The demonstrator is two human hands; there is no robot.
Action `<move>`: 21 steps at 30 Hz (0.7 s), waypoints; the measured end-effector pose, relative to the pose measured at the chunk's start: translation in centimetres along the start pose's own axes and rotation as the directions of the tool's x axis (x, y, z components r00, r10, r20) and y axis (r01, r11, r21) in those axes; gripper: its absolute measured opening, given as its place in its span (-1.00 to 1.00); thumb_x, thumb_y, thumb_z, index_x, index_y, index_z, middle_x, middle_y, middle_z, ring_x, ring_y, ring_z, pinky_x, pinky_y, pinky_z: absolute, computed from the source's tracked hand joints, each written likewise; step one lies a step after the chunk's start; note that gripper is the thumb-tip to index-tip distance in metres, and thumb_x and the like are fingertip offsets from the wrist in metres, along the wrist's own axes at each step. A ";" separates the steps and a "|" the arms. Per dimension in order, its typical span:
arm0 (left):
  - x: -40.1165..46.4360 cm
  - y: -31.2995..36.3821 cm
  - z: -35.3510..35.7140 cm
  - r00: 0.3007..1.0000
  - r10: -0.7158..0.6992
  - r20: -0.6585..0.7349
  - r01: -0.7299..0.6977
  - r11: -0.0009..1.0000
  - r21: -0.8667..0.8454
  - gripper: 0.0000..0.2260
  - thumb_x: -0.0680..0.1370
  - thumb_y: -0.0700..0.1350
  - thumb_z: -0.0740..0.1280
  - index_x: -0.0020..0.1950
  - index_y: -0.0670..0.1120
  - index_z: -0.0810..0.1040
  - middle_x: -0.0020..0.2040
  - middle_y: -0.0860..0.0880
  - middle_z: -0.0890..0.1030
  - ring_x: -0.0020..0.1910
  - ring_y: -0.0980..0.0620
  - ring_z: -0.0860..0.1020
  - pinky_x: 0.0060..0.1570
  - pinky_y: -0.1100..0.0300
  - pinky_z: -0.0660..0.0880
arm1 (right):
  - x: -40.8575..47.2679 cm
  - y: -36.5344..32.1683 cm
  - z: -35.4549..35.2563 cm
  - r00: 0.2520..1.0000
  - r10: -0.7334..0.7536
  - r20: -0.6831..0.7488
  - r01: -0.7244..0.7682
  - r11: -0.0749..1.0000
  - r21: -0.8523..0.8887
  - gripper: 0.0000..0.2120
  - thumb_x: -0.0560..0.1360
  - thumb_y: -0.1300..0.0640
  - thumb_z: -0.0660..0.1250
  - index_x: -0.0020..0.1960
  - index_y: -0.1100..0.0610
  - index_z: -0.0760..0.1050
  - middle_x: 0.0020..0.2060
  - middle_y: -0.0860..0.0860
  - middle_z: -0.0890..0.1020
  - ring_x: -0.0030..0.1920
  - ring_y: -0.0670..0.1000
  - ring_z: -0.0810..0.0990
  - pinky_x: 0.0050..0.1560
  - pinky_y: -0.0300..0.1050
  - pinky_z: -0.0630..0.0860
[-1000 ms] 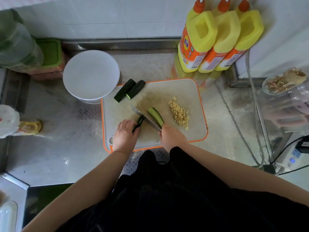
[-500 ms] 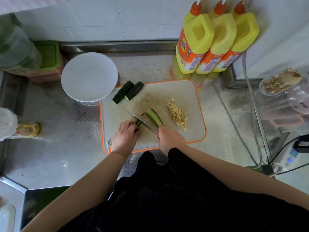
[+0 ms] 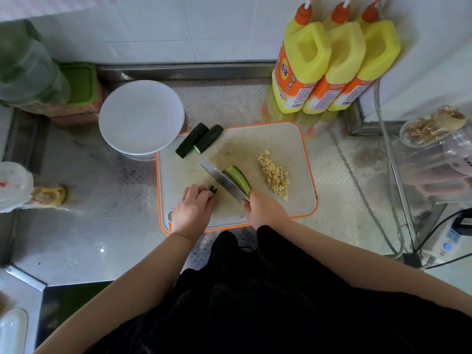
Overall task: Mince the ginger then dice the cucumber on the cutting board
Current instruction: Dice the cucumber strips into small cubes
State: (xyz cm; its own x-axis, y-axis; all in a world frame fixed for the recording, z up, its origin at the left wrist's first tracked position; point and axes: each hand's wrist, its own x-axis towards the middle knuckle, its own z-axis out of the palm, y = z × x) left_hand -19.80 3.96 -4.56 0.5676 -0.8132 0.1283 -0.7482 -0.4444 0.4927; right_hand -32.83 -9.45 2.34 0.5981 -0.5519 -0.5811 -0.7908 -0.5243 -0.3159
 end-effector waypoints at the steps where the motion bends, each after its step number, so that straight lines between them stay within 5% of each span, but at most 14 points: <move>1: -0.1 0.0 0.0 1.000 -0.002 0.008 0.002 1.000 0.009 -0.94 0.48 -0.21 0.47 -0.11 -0.19 0.63 -0.04 -0.09 0.56 -0.05 -0.11 0.53 -0.39 0.11 0.48 | -0.2 -0.1 0.0 1.000 -0.019 0.002 0.019 0.999 -0.026 -0.77 0.64 0.01 0.08 0.08 0.17 0.34 -0.20 0.07 0.53 -0.10 0.16 0.59 -0.19 -0.01 0.48; 11: 0.0 0.1 0.2 0.994 -0.085 0.069 0.084 0.996 0.018 -0.92 0.48 -0.19 0.46 -0.12 -0.20 0.65 -0.08 -0.09 0.56 -0.04 -0.14 0.54 -0.36 0.04 0.52 | 0.1 -0.8 0.7 0.994 -0.093 0.051 0.102 0.974 -0.201 -0.78 0.61 0.17 0.11 0.21 0.24 0.31 -0.28 0.05 0.44 -0.28 0.12 0.46 -0.33 -0.05 0.36; 17: -0.1 -0.4 0.4 0.997 -0.042 0.059 0.040 0.999 0.027 -0.94 0.48 -0.21 0.47 -0.14 -0.19 0.65 -0.08 -0.08 0.57 -0.06 -0.14 0.54 -0.42 0.01 0.54 | 0.8 -0.1 0.3 0.998 -0.006 0.060 0.007 1.000 -0.014 -0.73 0.63 -0.02 0.09 0.11 0.18 0.38 -0.10 0.13 0.58 -0.04 0.18 0.58 -0.13 0.01 0.47; 21: -0.3 -0.3 0.1 0.999 -0.020 0.030 0.019 1.000 0.021 -0.92 0.52 -0.18 0.42 -0.12 -0.18 0.64 -0.06 -0.07 0.56 -0.05 -0.12 0.53 -0.38 0.08 0.50 | 0.4 -0.1 -0.2 0.999 -0.027 0.037 0.027 1.000 0.003 -0.77 0.64 -0.03 0.08 0.02 0.14 0.32 -0.21 0.07 0.52 -0.08 0.18 0.59 -0.18 -0.02 0.47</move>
State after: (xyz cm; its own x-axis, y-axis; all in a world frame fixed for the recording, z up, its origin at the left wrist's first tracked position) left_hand -19.78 4.29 -4.82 0.5718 -0.8152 0.0923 -0.7441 -0.4679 0.4768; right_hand -32.50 -9.78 2.24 0.6138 -0.5130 -0.6000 -0.7749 -0.5368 -0.3337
